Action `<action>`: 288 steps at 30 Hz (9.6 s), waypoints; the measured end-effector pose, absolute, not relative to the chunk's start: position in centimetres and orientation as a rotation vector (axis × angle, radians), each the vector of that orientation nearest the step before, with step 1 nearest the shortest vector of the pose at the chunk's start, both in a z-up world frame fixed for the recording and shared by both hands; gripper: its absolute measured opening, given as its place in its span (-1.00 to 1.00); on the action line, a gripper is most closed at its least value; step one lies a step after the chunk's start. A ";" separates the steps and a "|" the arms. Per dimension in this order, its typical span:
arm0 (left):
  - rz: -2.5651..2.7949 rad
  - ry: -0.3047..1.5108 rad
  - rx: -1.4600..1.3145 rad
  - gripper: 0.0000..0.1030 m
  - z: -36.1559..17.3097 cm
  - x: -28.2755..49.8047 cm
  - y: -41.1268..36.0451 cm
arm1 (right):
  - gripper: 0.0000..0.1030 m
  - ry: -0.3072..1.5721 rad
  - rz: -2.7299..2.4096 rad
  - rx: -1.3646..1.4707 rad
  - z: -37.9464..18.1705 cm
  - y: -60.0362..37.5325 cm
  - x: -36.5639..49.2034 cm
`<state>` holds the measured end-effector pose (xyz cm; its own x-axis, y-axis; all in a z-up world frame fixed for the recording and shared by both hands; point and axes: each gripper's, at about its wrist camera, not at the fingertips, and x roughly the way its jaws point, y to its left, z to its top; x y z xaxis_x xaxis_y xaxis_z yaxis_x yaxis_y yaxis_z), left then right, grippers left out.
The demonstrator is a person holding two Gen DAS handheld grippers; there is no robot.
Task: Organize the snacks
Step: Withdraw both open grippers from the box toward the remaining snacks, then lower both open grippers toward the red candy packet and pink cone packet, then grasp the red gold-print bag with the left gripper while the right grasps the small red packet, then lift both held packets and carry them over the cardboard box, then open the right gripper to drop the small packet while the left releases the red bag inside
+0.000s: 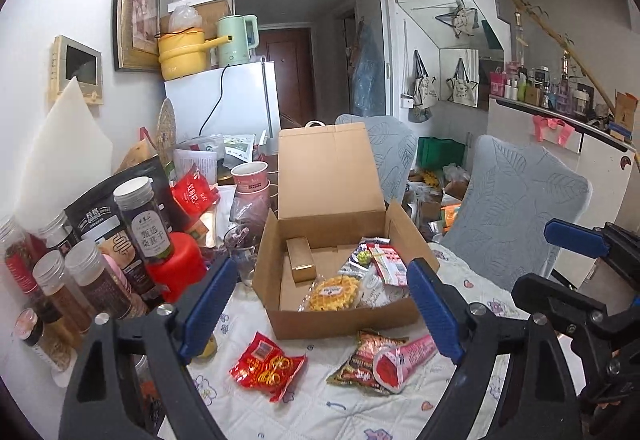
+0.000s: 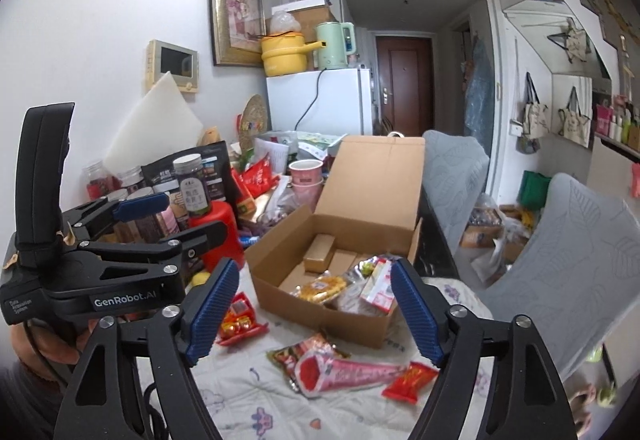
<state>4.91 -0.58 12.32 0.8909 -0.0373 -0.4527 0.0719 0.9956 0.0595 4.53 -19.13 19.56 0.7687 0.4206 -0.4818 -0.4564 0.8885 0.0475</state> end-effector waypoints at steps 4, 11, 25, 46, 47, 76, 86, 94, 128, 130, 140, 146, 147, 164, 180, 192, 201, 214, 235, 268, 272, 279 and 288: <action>-0.074 0.474 0.062 0.71 11.9 3.8 -0.5 | 0.69 0.507 0.471 -0.062 19.1 -19.3 3.3; -0.124 0.521 0.038 0.71 10.0 2.7 -0.3 | 0.71 0.539 0.433 -0.033 17.1 -20.1 1.9; -0.196 0.641 0.037 0.71 4.0 2.5 -0.7 | 0.71 0.654 0.325 0.048 12.1 -22.1 2.1; -0.085 0.801 -0.023 0.71 -2.9 7.4 4.2 | 0.71 0.829 0.356 0.052 3.8 -19.7 6.0; -0.083 0.808 -0.027 0.71 -3.2 7.7 4.6 | 0.71 0.836 0.362 0.054 3.6 -19.5 6.3; -0.203 0.975 -0.020 0.71 -8.9 17.0 9.4 | 0.71 0.968 0.409 0.067 -0.1 -16.7 11.5; -0.214 1.063 0.136 0.79 -11.1 17.3 6.6 | 0.71 0.988 0.385 0.077 -0.6 -17.0 11.9; -0.203 1.026 0.051 0.74 -11.6 17.4 7.2 | 0.71 0.988 0.358 0.088 -0.7 -17.8 11.8; -0.254 0.876 0.022 0.50 -5.1 13.4 0.3 | 0.69 0.936 0.090 0.076 -0.6 -26.1 13.5; -0.253 0.876 0.026 0.50 -5.1 13.6 0.0 | 0.67 0.947 0.084 0.073 -1.1 -26.2 14.1; -0.260 0.891 0.030 0.50 -5.5 13.9 -0.6 | -0.23 0.999 0.061 0.115 -2.7 -27.1 15.5; -0.256 0.881 0.029 0.50 -5.3 13.4 -0.5 | -0.33 0.978 0.093 0.128 -2.1 -27.0 14.3; -0.254 0.880 0.028 0.50 -5.2 13.2 -0.5 | -0.33 0.974 0.097 0.130 -2.0 -26.9 14.2; -0.230 0.823 -0.013 0.50 -3.5 8.4 0.4 | -0.33 0.897 0.203 0.141 1.5 -25.2 8.4; -0.160 0.714 -0.056 0.50 -0.9 1.3 1.6 | -0.33 0.799 0.388 0.106 5.1 -22.5 2.0; -0.127 0.631 -0.078 0.50 1.6 -0.9 2.9 | -0.33 0.730 0.524 0.074 7.6 -20.1 0.8; -0.142 0.570 -0.092 0.50 4.2 -0.3 3.1 | -0.33 0.659 0.562 0.058 11.0 -19.4 0.4; -0.180 0.534 -0.087 0.50 6.4 5.2 3.5 | -0.33 0.640 0.565 0.051 12.7 -18.7 4.5; -0.213 0.532 -0.027 0.50 7.1 19.7 1.7 | -0.33 0.632 0.487 0.004 12.7 -18.9 18.3; -0.118 0.768 0.056 0.51 0.9 34.9 0.0 | -0.32 0.892 0.445 -0.001 6.4 -16.9 33.8; -0.100 0.811 0.086 0.51 -0.2 34.9 -0.6 | -0.32 0.968 0.429 -0.028 5.1 -16.6 34.2; -0.091 0.884 0.072 0.53 -1.3 35.1 -0.5 | 0.10 0.993 0.376 -0.029 5.1 -17.4 34.0; -0.011 0.946 0.064 0.54 -1.4 35.1 0.2 | 0.19 0.968 0.345 -0.059 6.6 -17.4 32.8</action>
<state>35.05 0.24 -1.41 0.5848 0.0184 -0.8109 0.0376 0.9981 0.0497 32.76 -17.37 6.57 0.5167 0.2608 -0.8155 -0.3132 0.9440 0.1034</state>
